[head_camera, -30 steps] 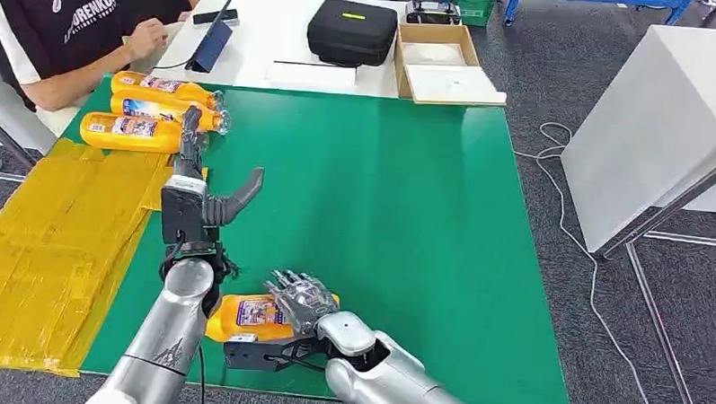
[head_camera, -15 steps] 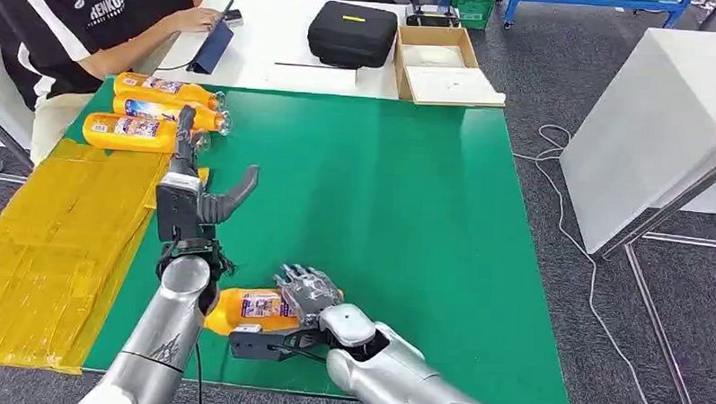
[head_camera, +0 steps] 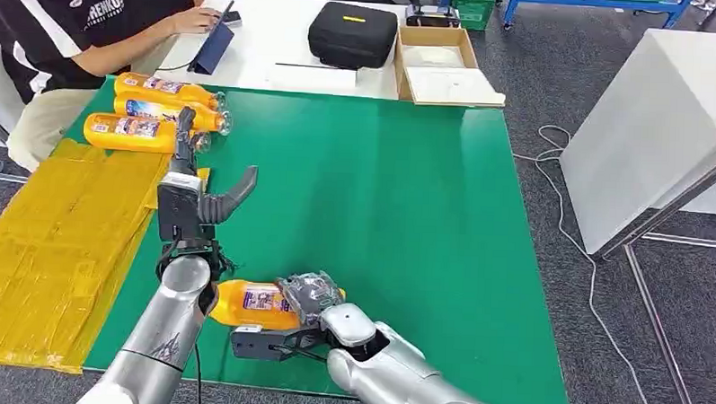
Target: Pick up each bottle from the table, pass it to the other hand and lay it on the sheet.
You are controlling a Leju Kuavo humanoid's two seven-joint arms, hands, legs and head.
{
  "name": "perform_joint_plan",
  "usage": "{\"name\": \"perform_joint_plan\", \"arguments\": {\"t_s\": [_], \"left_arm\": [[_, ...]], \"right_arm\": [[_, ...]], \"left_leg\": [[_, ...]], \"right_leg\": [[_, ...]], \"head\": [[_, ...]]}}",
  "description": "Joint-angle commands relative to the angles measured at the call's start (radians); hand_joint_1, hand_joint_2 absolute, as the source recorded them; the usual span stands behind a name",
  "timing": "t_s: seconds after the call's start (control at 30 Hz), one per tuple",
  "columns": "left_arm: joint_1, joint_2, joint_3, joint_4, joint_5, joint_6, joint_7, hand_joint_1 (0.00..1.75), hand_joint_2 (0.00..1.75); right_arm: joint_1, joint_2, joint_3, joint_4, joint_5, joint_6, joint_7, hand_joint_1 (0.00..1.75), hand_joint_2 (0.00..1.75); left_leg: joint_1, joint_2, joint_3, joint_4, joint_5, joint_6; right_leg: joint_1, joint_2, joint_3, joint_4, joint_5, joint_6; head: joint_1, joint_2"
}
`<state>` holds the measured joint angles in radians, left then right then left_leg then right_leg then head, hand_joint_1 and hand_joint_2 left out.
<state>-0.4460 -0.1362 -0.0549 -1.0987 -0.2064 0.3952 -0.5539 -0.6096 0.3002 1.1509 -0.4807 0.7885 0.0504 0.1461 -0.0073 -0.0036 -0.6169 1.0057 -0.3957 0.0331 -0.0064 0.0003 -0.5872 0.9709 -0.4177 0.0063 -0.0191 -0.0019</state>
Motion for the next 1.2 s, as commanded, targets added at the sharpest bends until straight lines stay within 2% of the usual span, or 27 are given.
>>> {"name": "perform_joint_plan", "arguments": {"t_s": [0.03, 0.1, 0.23, 0.4, 0.53, 0.6, 0.67, 0.8, 0.87, 0.97, 1.13, 1.17, 1.2], "left_arm": [[-0.066, 0.011, 0.001, 0.125, 0.013, -0.005, -0.017, 0.00, 1.75], [-0.065, 0.013, 0.001, 0.128, 0.019, -0.004, -0.025, 0.00, 1.75], [-0.063, 0.015, 0.001, 0.127, 0.023, -0.007, -0.030, 0.00, 1.75], [-0.044, 0.024, 0.026, 0.079, 0.040, -0.015, -0.031, 0.00, 1.75], [-0.040, 0.025, 0.030, 0.069, 0.037, -0.019, -0.025, 0.00, 1.75], [-0.034, 0.025, 0.033, 0.064, 0.033, -0.012, -0.028, 0.00, 1.75], [-0.020, 0.026, 0.044, 0.044, 0.031, -0.012, -0.029, 0.00, 1.75], [0.023, 0.027, 0.070, 0.003, 0.030, -0.011, -0.040, 0.00, 1.75], [0.063, 0.020, 0.089, -0.052, 0.042, 0.004, -0.056, 0.00, 1.75], [0.092, 0.011, 0.095, -0.108, 0.047, 0.007, -0.059, 0.00, 1.75], [0.090, 0.009, 0.094, -0.111, 0.047, 0.008, -0.055, 0.00, 1.75], [0.092, 0.000, 0.101, -0.118, 0.057, 0.013, -0.061, 0.00, 1.75], [0.106, -0.005, 0.097, -0.139, 0.057, 0.009, -0.061, 0.00, 1.75]], "right_arm": [[0.020, -0.031, -0.024, 0.065, -0.033, -0.032, -0.009, 1.73, 1.75], [0.027, -0.045, -0.056, 0.055, -0.052, -0.072, -0.013, 1.73, 1.75], [0.025, -0.048, -0.063, 0.057, -0.053, -0.079, -0.017, 1.73, 1.75], [0.044, -0.101, -0.232, 0.069, -0.124, -0.285, -0.009, 1.75, 1.75], [0.037, -0.111, -0.252, 0.080, -0.119, -0.281, -0.035, 1.75, 1.75], [0.050, -0.131, -0.316, 0.061, -0.131, -0.431, -0.006, 1.75, 1.75], [0.075, -0.168, -0.416, 0.027, -0.164, -0.529, -0.061, 1.75, 1.75], [0.185, -0.216, -0.578, -0.095, -0.127, -0.629, -0.120, 1.75, 1.75], [0.252, -0.222, -0.663, -0.189, -0.045, -0.696, -0.106, 1.75, 1.75], [0.274, -0.222, -0.710, -0.241, -0.003, -0.696, -0.099, 1.75, 1.75], [0.271, -0.218, -0.714, -0.243, 0.006, -0.690, -0.095, 1.75, 1.75], [0.285, -0.202, -0.773, -0.265, 0.028, -0.749, -0.127, 1.75, 1.75], [0.307, -0.194, -0.826, -0.307, 0.019, -0.749, -0.181, 1.75, 1.75]], "left_leg": [[0.000, -0.003, 0.002, -0.001, 0.000, -0.002], [0.000, -0.003, 0.002, -0.001, 0.001, -0.002], [0.000, -0.003, 0.001, -0.001, 0.001, -0.002], [0.000, -0.003, 0.002, -0.002, 0.001, -0.002], [0.000, -0.003, 0.001, -0.001, 0.001, -0.002], [0.000, -0.002, 0.001, -0.001, 0.000, -0.002], [0.000, -0.002, 0.001, -0.001, 0.001, -0.003], [0.000, -0.004, 0.000, -0.001, 0.001, -0.003], [0.000, -0.004, 0.001, -0.002, 0.000, -0.002], [0.000, -0.001, 0.000, -0.001, -0.001, -0.003], [-0.001, -0.002, -0.004, 0.000, 0.000, -0.002], [0.000, -0.003, -0.003, 0.000, 0.000, -0.003], [0.000, -0.002, -0.004, 0.000, 0.000, -0.003]], "right_leg": [[0.000, -0.003, 0.002, -0.001, 0.000, 0.000], [0.000, -0.003, 0.002, -0.001, 0.000, 0.000], [0.000, -0.003, 0.002, -0.001, 0.000, 0.000], [0.000, -0.003, 0.002, -0.002, 0.000, 0.000], [0.000, -0.003, 0.002, -0.001, 0.000, 0.001], [0.000, -0.002, 0.002, -0.001, 0.000, 0.001], [0.000, -0.002, 0.002, -0.002, 0.001, 0.001], [0.000, -0.004, 0.002, -0.002, 0.001, 0.001], [0.000, -0.004, 0.003, -0.002, 0.000, 0.002], [0.000, -0.001, 0.003, -0.002, 0.000, 0.001], [-0.001, -0.003, -0.003, 0.000, 0.000, 0.001], [0.000, -0.003, -0.003, 0.000, 0.000, 0.001], [0.000, -0.002, -0.003, -0.001, 0.001, 0.001]], "head": [[0.000, 0.000], [0.000, 0.000], [0.000, 0.000], [0.000, 0.000], [0.000, 0.000], [0.000, 0.000], [0.000, 0.000], [0.000, 0.000], [0.000, 0.000], [0.000, 0.000], [0.000, 0.000], [0.000, 0.000], [0.000, 0.000]]}}
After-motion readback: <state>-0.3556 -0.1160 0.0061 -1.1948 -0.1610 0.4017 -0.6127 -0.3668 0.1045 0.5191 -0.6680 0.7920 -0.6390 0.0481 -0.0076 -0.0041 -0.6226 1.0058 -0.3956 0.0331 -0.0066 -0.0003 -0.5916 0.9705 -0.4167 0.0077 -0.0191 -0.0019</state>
